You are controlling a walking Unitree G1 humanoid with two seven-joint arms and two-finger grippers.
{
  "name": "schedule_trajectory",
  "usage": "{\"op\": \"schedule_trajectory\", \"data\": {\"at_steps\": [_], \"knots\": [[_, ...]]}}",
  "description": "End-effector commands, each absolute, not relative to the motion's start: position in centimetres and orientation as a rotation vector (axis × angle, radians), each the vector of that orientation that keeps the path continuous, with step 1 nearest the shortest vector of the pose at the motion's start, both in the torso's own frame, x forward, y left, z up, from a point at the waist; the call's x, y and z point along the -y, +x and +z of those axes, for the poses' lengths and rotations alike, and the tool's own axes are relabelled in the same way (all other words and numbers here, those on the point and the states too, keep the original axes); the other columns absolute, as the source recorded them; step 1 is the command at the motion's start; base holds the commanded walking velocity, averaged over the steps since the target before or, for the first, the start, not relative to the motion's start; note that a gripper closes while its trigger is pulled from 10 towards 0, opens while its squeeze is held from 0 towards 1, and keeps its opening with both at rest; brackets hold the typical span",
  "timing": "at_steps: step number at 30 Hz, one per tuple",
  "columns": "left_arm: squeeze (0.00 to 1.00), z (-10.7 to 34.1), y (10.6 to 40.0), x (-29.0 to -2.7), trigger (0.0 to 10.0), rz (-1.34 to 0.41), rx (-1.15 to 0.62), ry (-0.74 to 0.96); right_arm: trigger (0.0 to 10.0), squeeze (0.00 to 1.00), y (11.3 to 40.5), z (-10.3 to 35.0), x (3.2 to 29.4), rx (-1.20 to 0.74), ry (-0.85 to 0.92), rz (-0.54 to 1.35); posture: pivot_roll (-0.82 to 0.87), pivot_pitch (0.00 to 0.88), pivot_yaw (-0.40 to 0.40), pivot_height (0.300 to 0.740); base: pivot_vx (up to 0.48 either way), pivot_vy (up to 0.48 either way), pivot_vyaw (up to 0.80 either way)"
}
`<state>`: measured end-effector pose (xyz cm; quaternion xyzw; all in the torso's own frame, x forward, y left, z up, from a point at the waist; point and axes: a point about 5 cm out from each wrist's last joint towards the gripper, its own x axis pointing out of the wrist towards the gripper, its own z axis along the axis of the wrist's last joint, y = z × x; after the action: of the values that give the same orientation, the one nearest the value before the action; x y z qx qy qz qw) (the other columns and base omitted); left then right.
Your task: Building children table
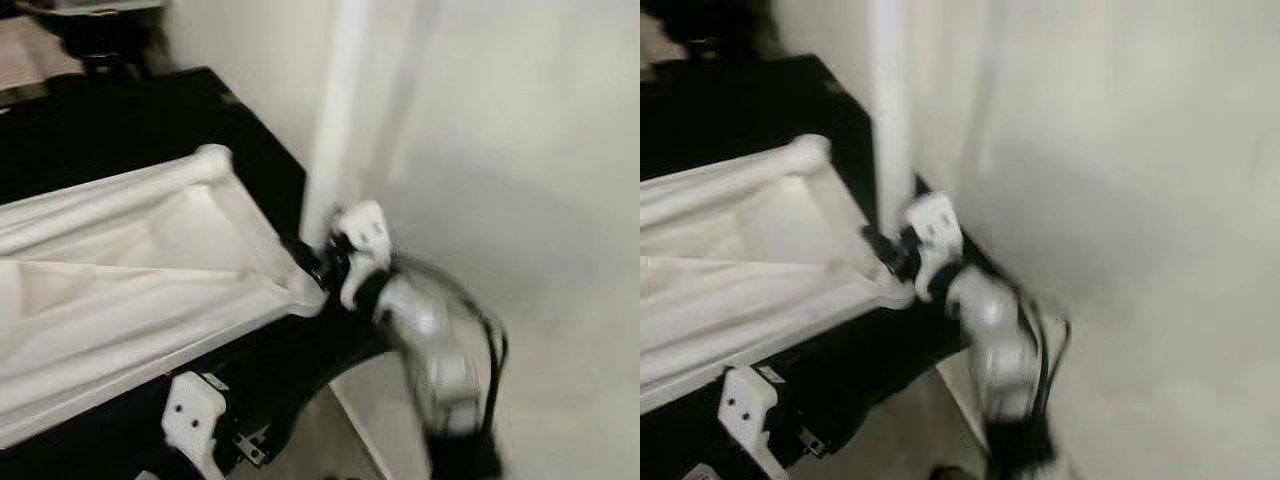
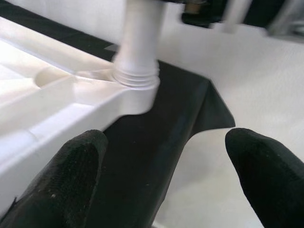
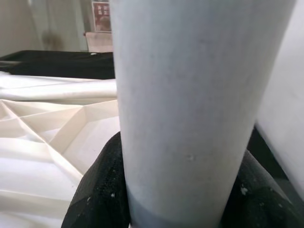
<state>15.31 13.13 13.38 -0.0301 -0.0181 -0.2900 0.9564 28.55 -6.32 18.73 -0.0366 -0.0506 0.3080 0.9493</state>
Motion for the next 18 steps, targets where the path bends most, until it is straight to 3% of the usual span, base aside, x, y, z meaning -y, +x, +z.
{"op": "schedule_trajectory", "data": {"at_steps": [1,4,6,7,8,9,13,16,17,18], "knots": [[0.0,13.1,15.4,-13.0,10.0,-0.604,0.022,-0.07,0.0,0.0,28.6,16.7,6.7,-0.008,-0.122,0.638,-0.21,0.155,-0.085,0.74,0.0,0.0,0.0],[0.0,13.1,15.4,-13.0,10.0,-0.607,0.022,-0.072,0.0,0.0,29.0,16.9,6.7,-0.004,-0.123,0.654,-0.21,0.152,-0.089,0.74,0.0,0.0,0.0],[0.0,13.1,15.5,-13.1,10.0,-0.6,0.024,-0.072,3.6,0.0,29.2,17.3,6.4,0.001,-0.134,0.672,-0.2,0.152,-0.089,0.74,0.0,0.0,0.0],[0.0,13.1,15.5,-13.1,10.0,-0.594,0.027,-0.071,10.0,0.0,29.0,17.6,5.8,0.008,-0.125,0.747,-0.2,0.151,-0.092,0.74,0.0,0.0,0.0],[0.0,13.1,15.5,-13.1,10.0,-0.594,0.027,-0.071,10.0,0.0,29.0,17.6,5.8,0.008,-0.125,0.747,-0.2,0.151,-0.092,0.74,0.0,0.0,0.0],[0.0,13.1,15.6,-13.1,10.0,-0.588,0.03,-0.071,10.0,1.0,28.1,18.6,4.6,0.028,-0.074,0.895,-0.2,0.151,-0.093,0.74,0.0,0.0,0.0],[0.0,13.1,15.6,-13.0,10.0,-0.591,0.031,-0.074,10.0,1.0,27.7,20.6,4.1,0.116,-0.054,1.157,-0.2,0.151,-0.091,0.74,0.0,0.0,0.0],[0.0,13.2,15.6,-13.0,10.0,-0.593,0.031,-0.075,10.0,1.0,28.1,21.0,4.5,0.132,-0.093,1.232,-0.19,0.153,-0.094,0.74,0.0,0.0,0.0],[0.0,13.2,15.6,-12.9,10.0,-0.595,0.031,-0.075,10.0,0.45,28.4,21.1,4.7,0.14,-0.136,1.287,-0.19,0.154,-0.093,0.74,0.0,0.0,0.0],[0.0,13.2,15.6,-12.9,10.0,-0.595,0.031,-0.075,10.0,0.45,28.5,21.2,4.9,0.143,-0.165,1.321,-0.19,0.155,-0.093,0.74,0.0,0.0,0.0]]}}
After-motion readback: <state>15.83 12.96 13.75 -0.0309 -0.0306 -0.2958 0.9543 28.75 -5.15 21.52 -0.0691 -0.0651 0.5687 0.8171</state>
